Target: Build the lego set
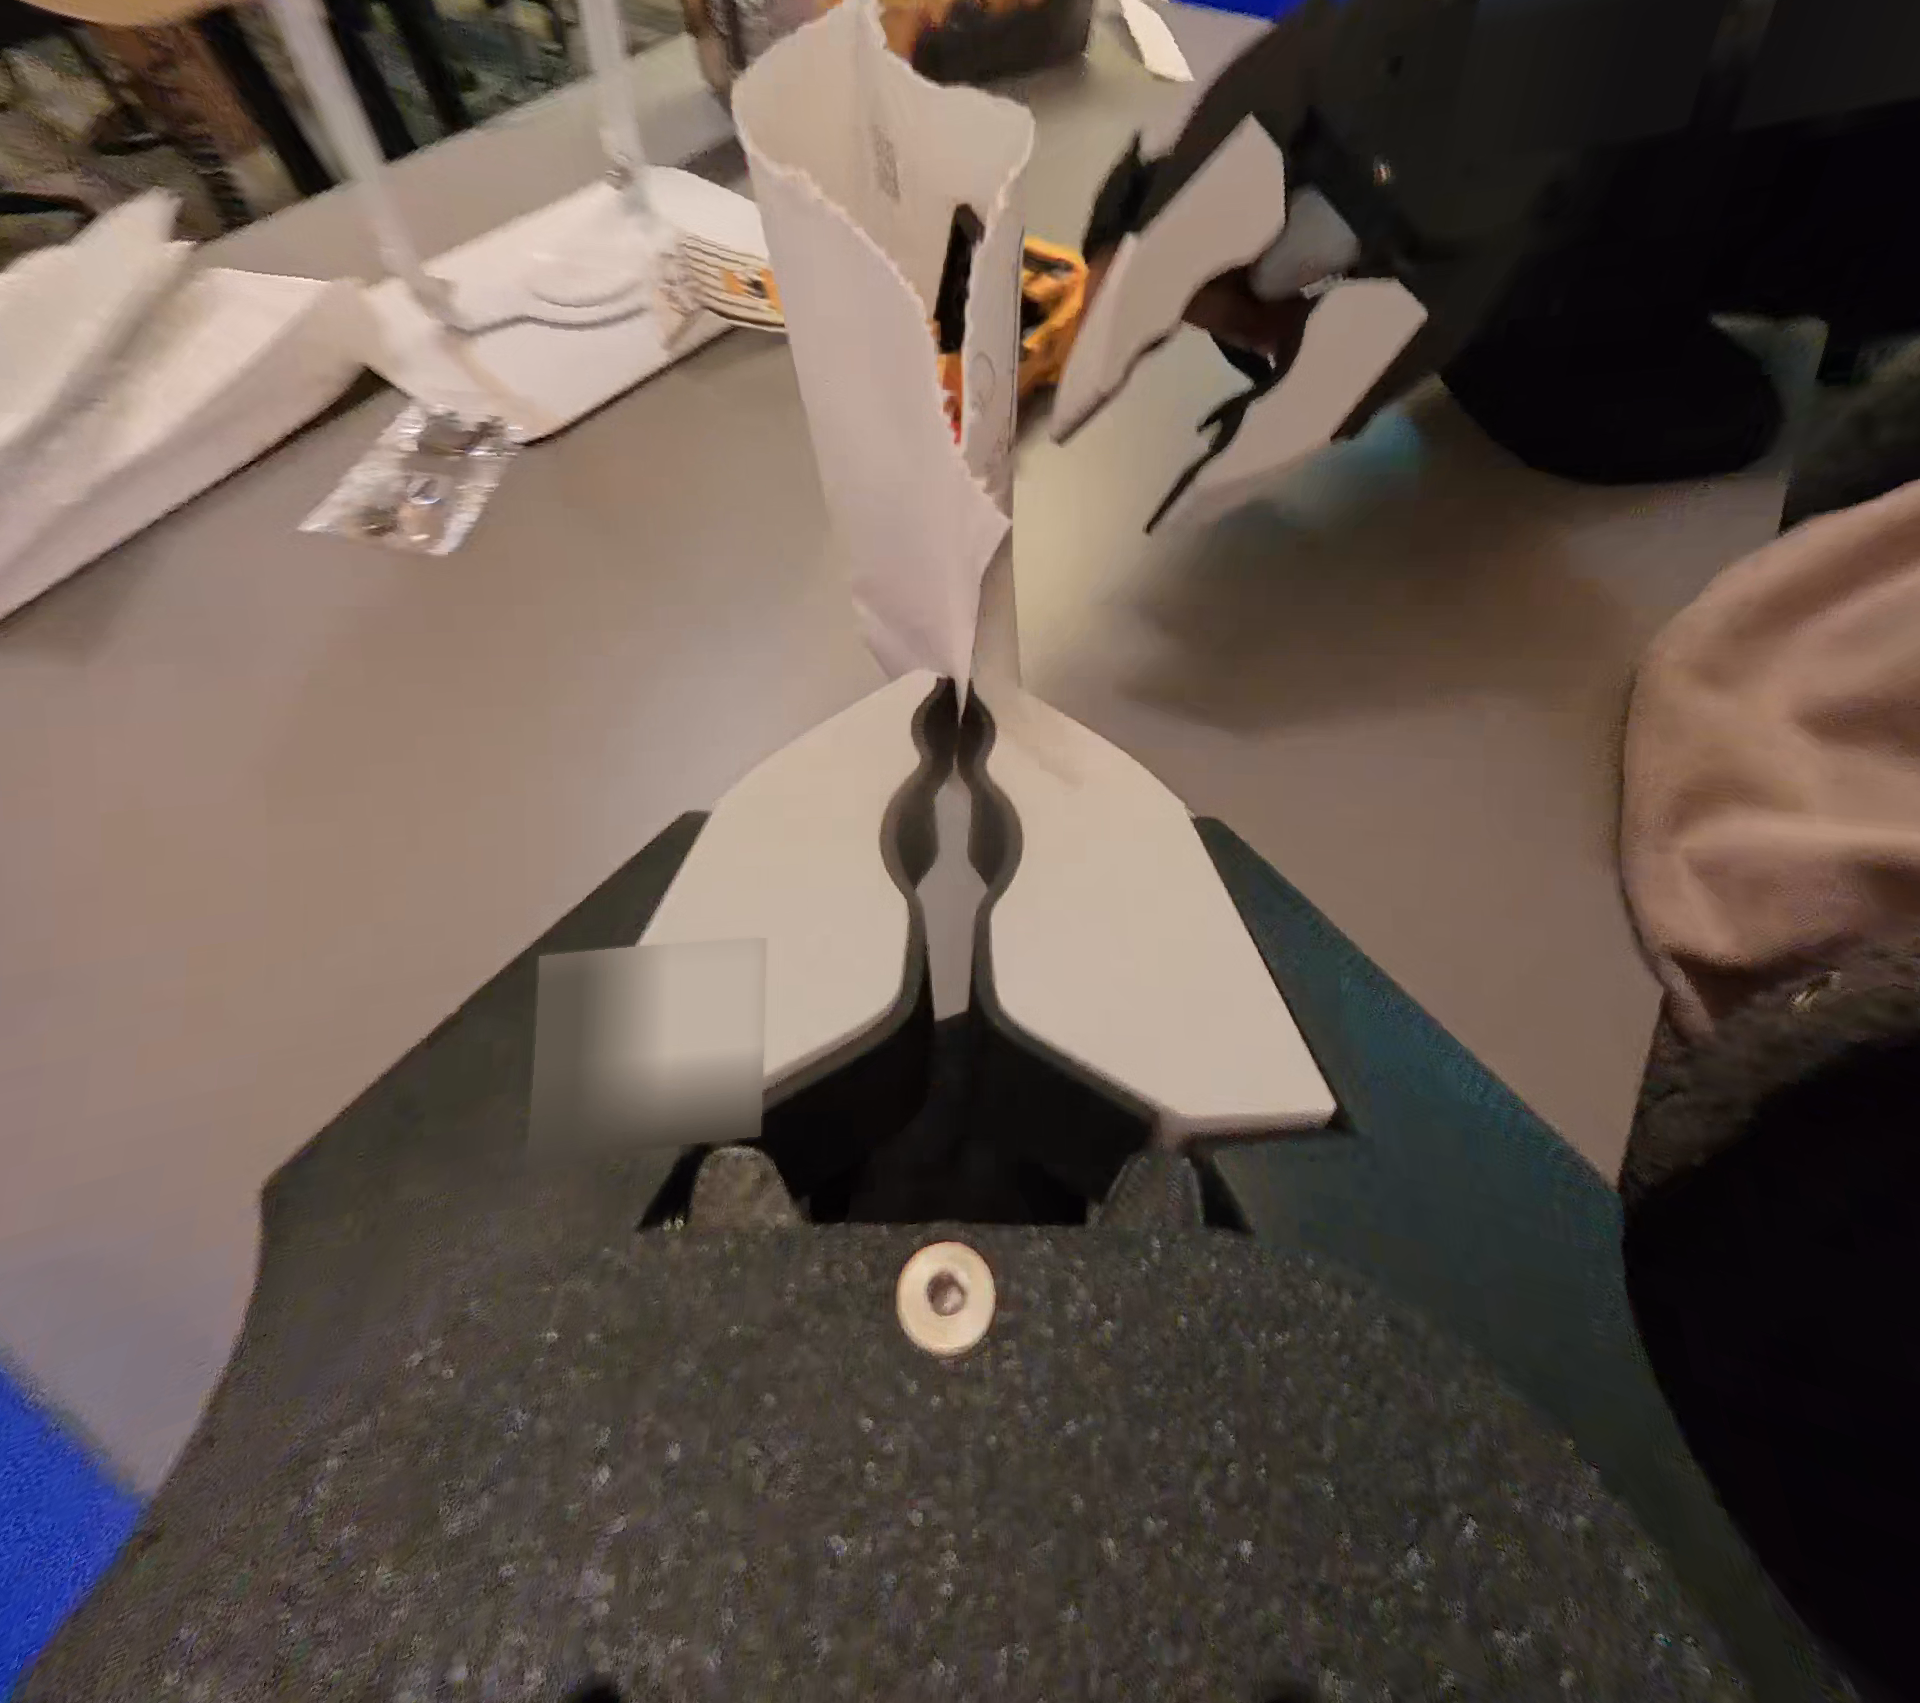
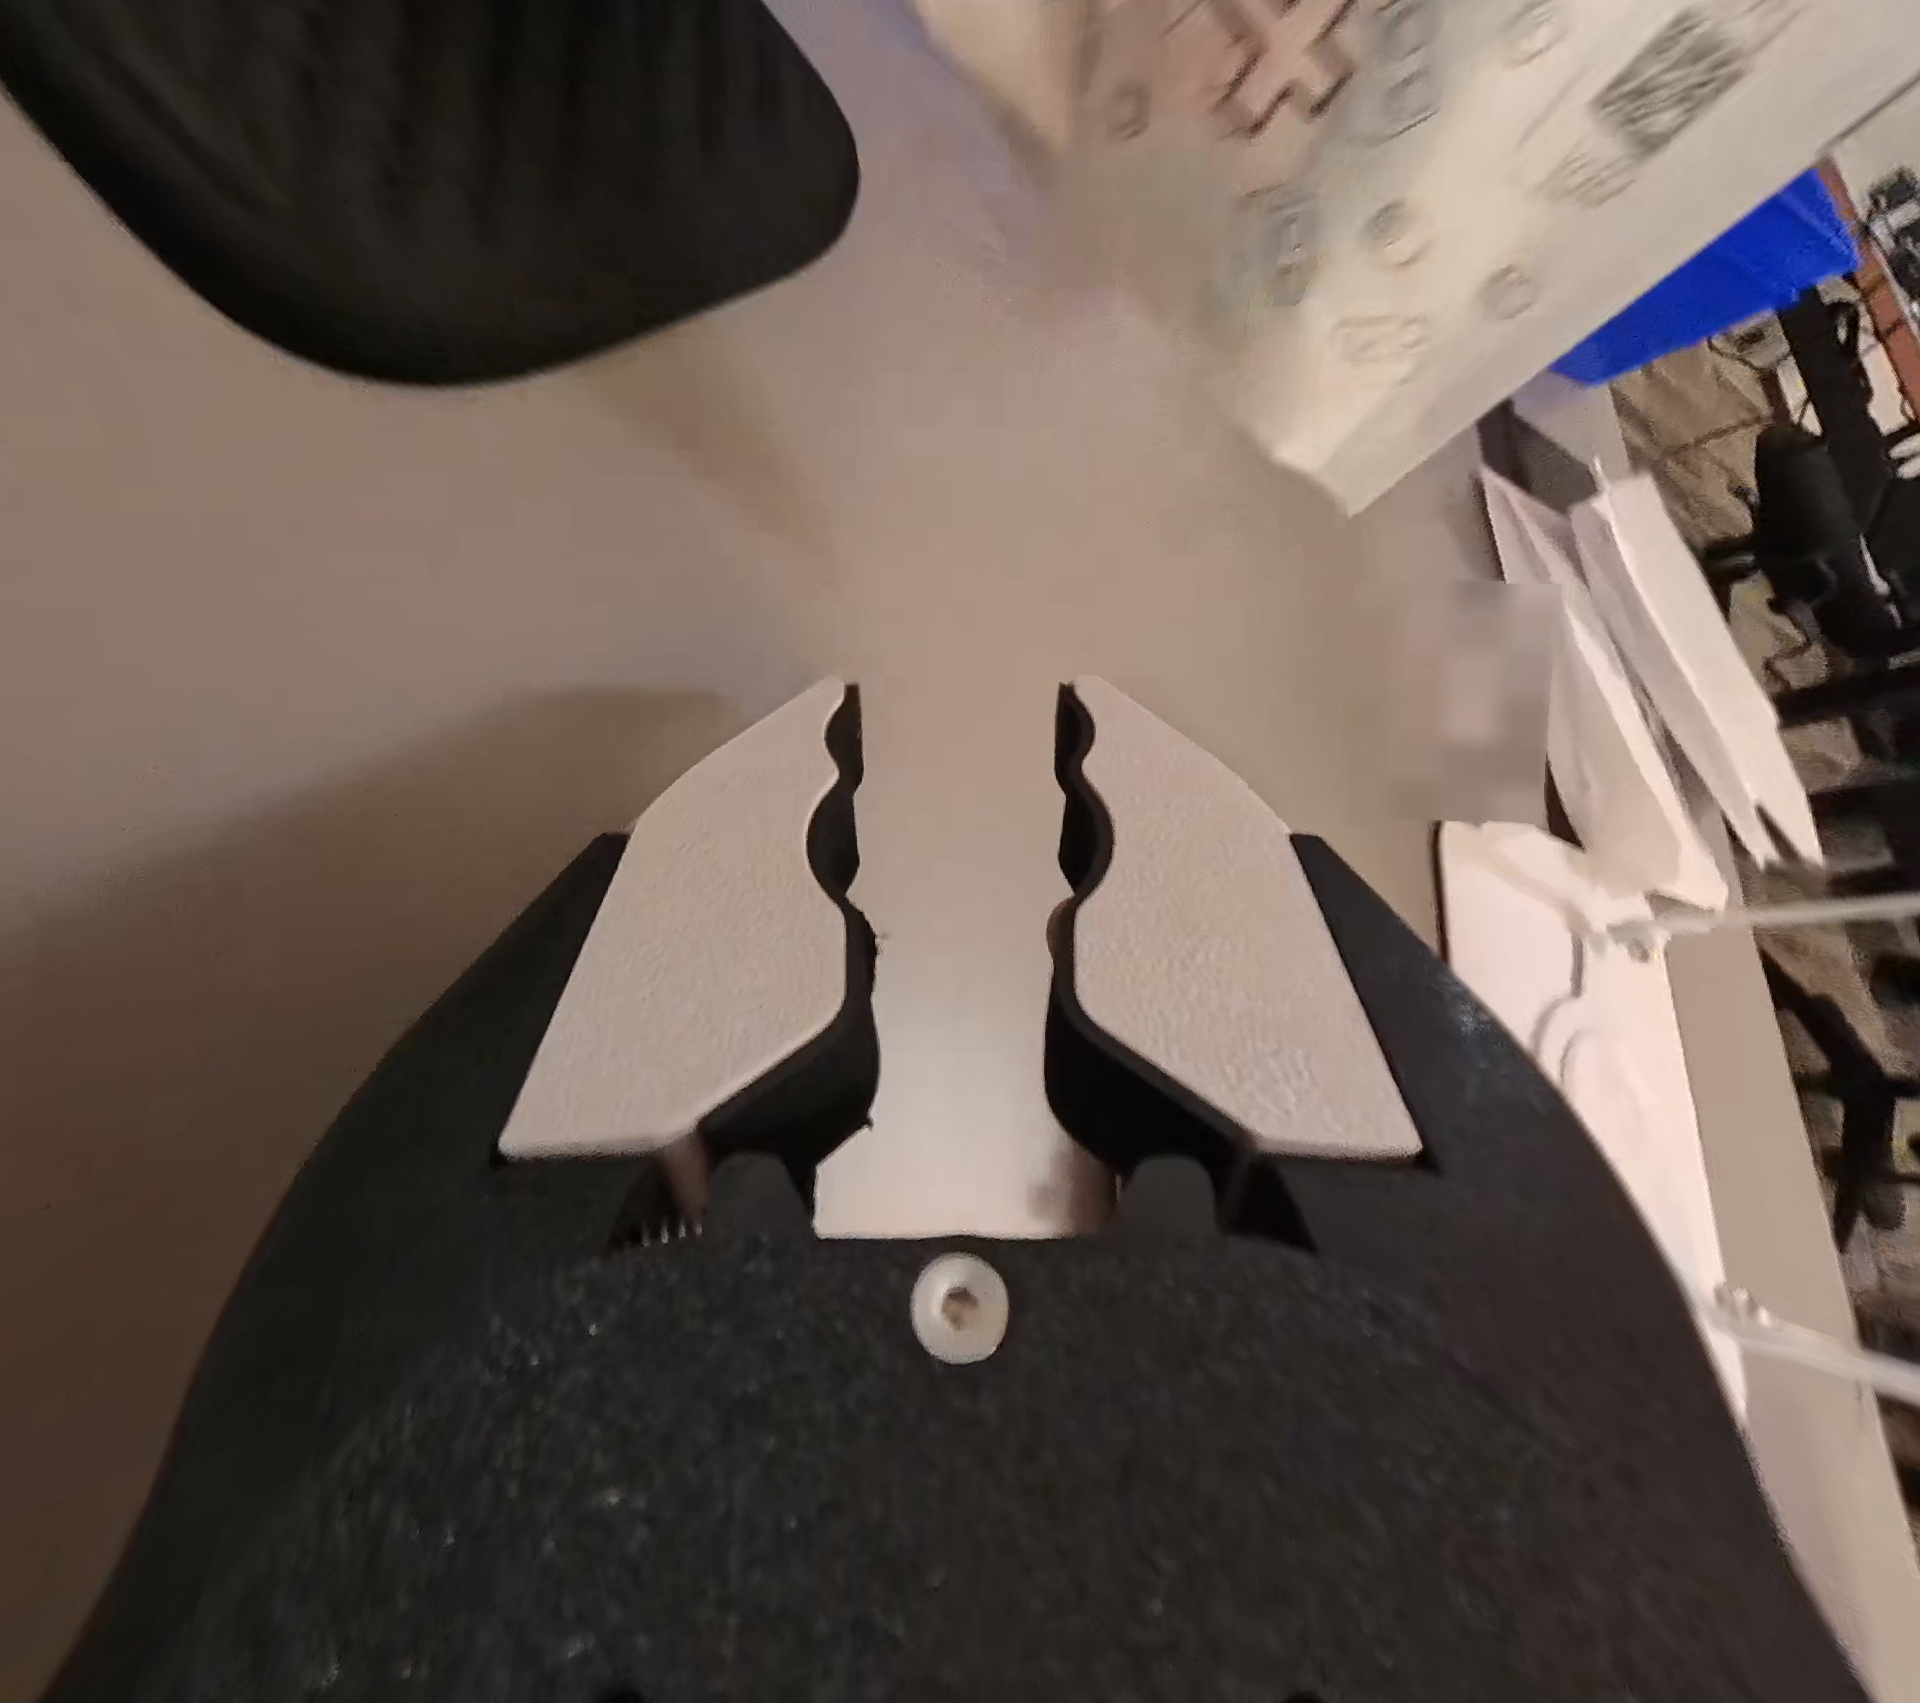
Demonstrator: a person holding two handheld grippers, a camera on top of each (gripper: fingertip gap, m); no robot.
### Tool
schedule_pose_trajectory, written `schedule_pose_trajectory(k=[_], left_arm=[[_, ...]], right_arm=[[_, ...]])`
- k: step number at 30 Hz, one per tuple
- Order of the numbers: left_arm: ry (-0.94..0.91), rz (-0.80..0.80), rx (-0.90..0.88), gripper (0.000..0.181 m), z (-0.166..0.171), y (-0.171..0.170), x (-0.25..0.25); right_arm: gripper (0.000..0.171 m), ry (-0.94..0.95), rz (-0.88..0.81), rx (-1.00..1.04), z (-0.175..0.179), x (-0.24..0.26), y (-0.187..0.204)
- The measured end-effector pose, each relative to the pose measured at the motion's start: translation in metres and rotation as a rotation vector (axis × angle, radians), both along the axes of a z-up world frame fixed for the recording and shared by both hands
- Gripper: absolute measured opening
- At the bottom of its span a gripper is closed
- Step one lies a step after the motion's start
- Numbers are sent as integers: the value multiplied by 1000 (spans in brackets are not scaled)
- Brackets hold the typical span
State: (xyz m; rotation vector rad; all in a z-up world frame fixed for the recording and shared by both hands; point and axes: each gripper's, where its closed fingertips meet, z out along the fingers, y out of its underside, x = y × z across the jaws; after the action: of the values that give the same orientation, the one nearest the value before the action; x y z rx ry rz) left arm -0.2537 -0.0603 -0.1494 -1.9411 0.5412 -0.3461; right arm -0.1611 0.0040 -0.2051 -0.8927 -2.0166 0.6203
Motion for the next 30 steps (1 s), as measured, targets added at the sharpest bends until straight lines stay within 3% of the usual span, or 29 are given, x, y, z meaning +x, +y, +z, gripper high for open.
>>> schedule_pose_trajectory(k=[5,10,14,20,25,30], left_arm=[[26,195,6,1,25,-40,-55],[-13,330,14,0,35,-88,-110],[-143,315,-34,0,27,-115,-124],[-269,225,-36,0,12,-104,-96],[-209,235,-55,0,8,-82,-91],[-154,274,-64,0,9,-84,-97]], right_arm=[[36,4,76,9,5,-19,-32],[35,5,61,-18,2,-13,-34],[35,8,10,-44,0,1,-22],[35,20,-104,-89,0,30,9],[35,46,-178,-87,6,51,28],[35,63,-224,-99,5,68,38]])
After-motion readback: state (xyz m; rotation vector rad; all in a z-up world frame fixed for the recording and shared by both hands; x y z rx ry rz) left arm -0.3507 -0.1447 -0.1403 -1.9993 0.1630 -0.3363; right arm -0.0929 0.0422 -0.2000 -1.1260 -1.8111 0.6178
